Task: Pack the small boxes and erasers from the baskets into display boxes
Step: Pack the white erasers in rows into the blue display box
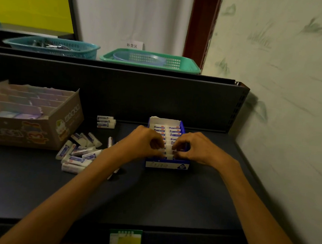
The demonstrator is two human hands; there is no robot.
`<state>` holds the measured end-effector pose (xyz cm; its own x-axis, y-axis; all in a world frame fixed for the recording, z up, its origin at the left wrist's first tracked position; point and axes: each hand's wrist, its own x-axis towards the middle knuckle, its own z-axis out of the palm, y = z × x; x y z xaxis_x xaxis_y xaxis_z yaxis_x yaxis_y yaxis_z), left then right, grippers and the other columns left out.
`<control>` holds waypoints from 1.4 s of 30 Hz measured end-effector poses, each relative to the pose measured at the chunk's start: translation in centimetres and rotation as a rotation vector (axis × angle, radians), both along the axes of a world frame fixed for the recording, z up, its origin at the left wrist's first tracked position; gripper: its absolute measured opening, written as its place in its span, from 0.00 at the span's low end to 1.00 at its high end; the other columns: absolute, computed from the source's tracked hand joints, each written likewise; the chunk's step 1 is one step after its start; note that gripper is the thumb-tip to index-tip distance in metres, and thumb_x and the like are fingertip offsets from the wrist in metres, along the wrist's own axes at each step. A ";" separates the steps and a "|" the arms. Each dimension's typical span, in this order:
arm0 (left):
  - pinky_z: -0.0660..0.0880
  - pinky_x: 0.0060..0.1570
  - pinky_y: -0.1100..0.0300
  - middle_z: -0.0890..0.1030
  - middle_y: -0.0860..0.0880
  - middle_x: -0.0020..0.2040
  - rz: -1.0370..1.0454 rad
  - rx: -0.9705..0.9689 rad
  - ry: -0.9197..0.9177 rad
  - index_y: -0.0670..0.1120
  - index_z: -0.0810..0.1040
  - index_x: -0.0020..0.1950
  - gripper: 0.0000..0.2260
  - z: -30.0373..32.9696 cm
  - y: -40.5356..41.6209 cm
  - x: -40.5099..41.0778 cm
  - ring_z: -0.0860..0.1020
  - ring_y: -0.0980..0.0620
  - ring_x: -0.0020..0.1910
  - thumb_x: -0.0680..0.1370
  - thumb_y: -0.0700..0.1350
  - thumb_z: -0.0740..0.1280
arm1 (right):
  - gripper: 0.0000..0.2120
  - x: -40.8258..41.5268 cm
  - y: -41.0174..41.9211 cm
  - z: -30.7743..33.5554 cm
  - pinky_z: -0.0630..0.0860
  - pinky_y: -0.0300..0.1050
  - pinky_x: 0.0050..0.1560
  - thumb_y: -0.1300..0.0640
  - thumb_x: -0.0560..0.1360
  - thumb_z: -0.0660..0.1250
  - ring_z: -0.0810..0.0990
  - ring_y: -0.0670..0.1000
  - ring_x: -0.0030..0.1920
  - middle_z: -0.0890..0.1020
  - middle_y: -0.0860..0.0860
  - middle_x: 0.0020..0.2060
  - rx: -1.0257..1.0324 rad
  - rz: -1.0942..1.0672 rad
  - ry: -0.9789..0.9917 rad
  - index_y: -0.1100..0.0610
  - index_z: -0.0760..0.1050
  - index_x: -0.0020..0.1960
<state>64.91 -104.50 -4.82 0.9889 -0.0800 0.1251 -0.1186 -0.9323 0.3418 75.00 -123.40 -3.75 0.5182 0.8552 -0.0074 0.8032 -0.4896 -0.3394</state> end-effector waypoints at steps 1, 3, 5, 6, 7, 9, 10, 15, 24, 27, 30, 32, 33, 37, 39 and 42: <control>0.70 0.44 0.72 0.78 0.54 0.52 0.019 -0.020 -0.042 0.50 0.77 0.56 0.13 0.2 0.2 -0.3 0.74 0.63 0.46 0.73 0.49 0.70 | 0.12 0.0 0.1 0.1 0.75 0.43 0.56 0.54 0.75 0.69 0.72 0.43 0.56 0.75 0.49 0.60 0.036 -0.002 -0.003 0.50 0.76 0.57; 0.68 0.44 0.72 0.78 0.54 0.52 0.071 -0.032 -0.119 0.50 0.77 0.57 0.12 0.7 0.8 -0.9 0.74 0.63 0.48 0.74 0.49 0.69 | 0.12 0.0 0.5 0.4 0.74 0.42 0.56 0.52 0.75 0.68 0.72 0.42 0.55 0.75 0.48 0.58 0.115 -0.009 -0.022 0.50 0.76 0.58; 0.67 0.47 0.70 0.78 0.52 0.53 0.133 -0.013 -0.163 0.49 0.76 0.58 0.12 1.1 1.7 -1.6 0.73 0.62 0.49 0.75 0.48 0.68 | 0.13 -0.2 1.3 0.5 0.72 0.41 0.56 0.51 0.75 0.68 0.71 0.41 0.55 0.75 0.48 0.58 0.165 -0.023 -0.056 0.49 0.75 0.59; 0.67 0.49 0.69 0.78 0.51 0.55 0.164 0.003 -0.172 0.48 0.76 0.59 0.13 1.4 2.4 -2.0 0.74 0.60 0.50 0.76 0.47 0.68 | 0.13 -0.3 1.8 0.5 0.71 0.41 0.56 0.50 0.75 0.67 0.71 0.42 0.56 0.75 0.47 0.59 0.179 -0.030 -0.072 0.48 0.74 0.59; 0.68 0.50 0.67 0.78 0.50 0.56 0.192 0.020 -0.170 0.48 0.75 0.60 0.14 1.6 3.1 -2.3 0.74 0.58 0.52 0.76 0.47 0.67 | 0.14 -0.5 2.3 0.5 0.71 0.43 0.58 0.49 0.75 0.67 0.71 0.43 0.57 0.75 0.47 0.59 0.193 -0.031 -0.087 0.47 0.74 0.60; 0.69 0.54 0.63 0.77 0.49 0.60 0.242 0.058 -0.124 0.47 0.73 0.64 0.16 1.7 4.7 -3.2 0.75 0.54 0.56 0.76 0.47 0.67 | 0.15 -1.0 3.6 0.6 0.69 0.46 0.62 0.48 0.75 0.67 0.71 0.46 0.61 0.74 0.46 0.60 0.202 -0.030 -0.104 0.46 0.73 0.62; 0.69 0.54 0.63 0.76 0.48 0.61 0.266 0.075 -0.093 0.47 0.72 0.65 0.17 1.6 5.5 -3.6 0.75 0.53 0.58 0.77 0.47 0.67 | 0.16 -1.2 4.3 0.6 0.67 0.45 0.64 0.48 0.76 0.66 0.70 0.47 0.63 0.74 0.46 0.61 0.198 -0.027 -0.108 0.47 0.72 0.63; 0.70 0.53 0.62 0.75 0.49 0.61 0.346 0.081 -0.110 0.50 0.72 0.64 0.18 0.7 9.4 -5.7 0.74 0.52 0.58 0.75 0.48 0.68 | 0.20 -2.3 8.3 0.6 0.64 0.47 0.65 0.48 0.77 0.65 0.66 0.49 0.68 0.70 0.47 0.67 0.156 -0.008 -0.109 0.46 0.68 0.67; 0.74 0.57 0.57 0.74 0.48 0.61 0.347 0.069 -0.061 0.49 0.72 0.65 0.20 -0.5 15.2 -5.2 0.74 0.50 0.58 0.74 0.48 0.69 | 0.20 -3.4 14.9 0.0 0.65 0.46 0.64 0.48 0.76 0.65 0.69 0.49 0.64 0.73 0.48 0.64 0.080 0.008 -0.121 0.47 0.69 0.67; 0.76 0.56 0.53 0.74 0.48 0.61 0.325 0.064 -0.068 0.50 0.72 0.65 0.20 -1.4 15.8 -4.4 0.75 0.50 0.56 0.74 0.49 0.69 | 0.20 -3.9 15.5 -0.3 0.67 0.45 0.64 0.48 0.76 0.66 0.71 0.49 0.63 0.75 0.49 0.63 0.068 0.001 -0.098 0.48 0.70 0.66; 0.76 0.55 0.53 0.73 0.48 0.63 0.316 0.101 -0.060 0.50 0.71 0.66 0.20 -1.9 16.0 -3.7 0.74 0.49 0.57 0.74 0.50 0.68 | 0.20 -4.4 15.2 -0.7 0.74 0.45 0.58 0.47 0.74 0.69 0.76 0.46 0.56 0.79 0.48 0.58 0.041 -0.005 -0.024 0.48 0.72 0.64; 0.75 0.56 0.54 0.71 0.48 0.64 0.306 0.123 -0.056 0.50 0.70 0.67 0.21 -2.2 16.2 -3.3 0.73 0.49 0.59 0.75 0.49 0.68 | 0.20 -4.6 15.1 -0.9 0.76 0.44 0.55 0.46 0.73 0.70 0.77 0.44 0.52 0.80 0.47 0.54 -0.002 0.002 0.032 0.48 0.73 0.63; 0.74 0.57 0.55 0.71 0.48 0.65 0.306 0.128 -0.055 0.50 0.69 0.67 0.21 -2.3 16.2 -3.1 0.73 0.49 0.60 0.75 0.48 0.67 | 0.21 -4.8 15.1 -1.0 0.77 0.43 0.54 0.45 0.72 0.70 0.77 0.43 0.51 0.80 0.46 0.53 -0.026 0.003 0.055 0.48 0.73 0.63; 0.73 0.59 0.55 0.69 0.48 0.66 0.311 0.130 -0.054 0.49 0.68 0.69 0.22 -2.4 16.2 -2.7 0.71 0.48 0.61 0.76 0.45 0.67 | 0.20 -5.1 15.2 -1.3 0.76 0.40 0.51 0.48 0.72 0.72 0.77 0.44 0.49 0.78 0.45 0.50 -0.101 -0.002 0.082 0.48 0.73 0.62; 0.72 0.60 0.56 0.67 0.48 0.66 0.308 0.150 -0.048 0.50 0.68 0.69 0.22 -2.6 16.2 -2.7 0.70 0.48 0.62 0.76 0.45 0.67 | 0.20 -5.1 15.2 -1.3 0.75 0.39 0.51 0.50 0.72 0.71 0.76 0.43 0.49 0.79 0.46 0.51 -0.109 -0.019 0.082 0.49 0.73 0.63; 0.68 0.60 0.57 0.67 0.48 0.66 0.293 0.190 -0.051 0.50 0.71 0.67 0.19 -2.5 16.0 -2.8 0.67 0.48 0.63 0.77 0.45 0.66 | 0.19 -5.0 15.0 -1.4 0.73 0.38 0.51 0.52 0.74 0.70 0.75 0.43 0.50 0.78 0.48 0.55 -0.105 -0.049 0.057 0.50 0.73 0.63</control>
<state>62.09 -88.46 -7.37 0.9663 0.1793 0.1849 0.1505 -0.9756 0.1597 70.02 -108.39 -5.16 0.5553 0.8221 -0.1258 0.7585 -0.5626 -0.3288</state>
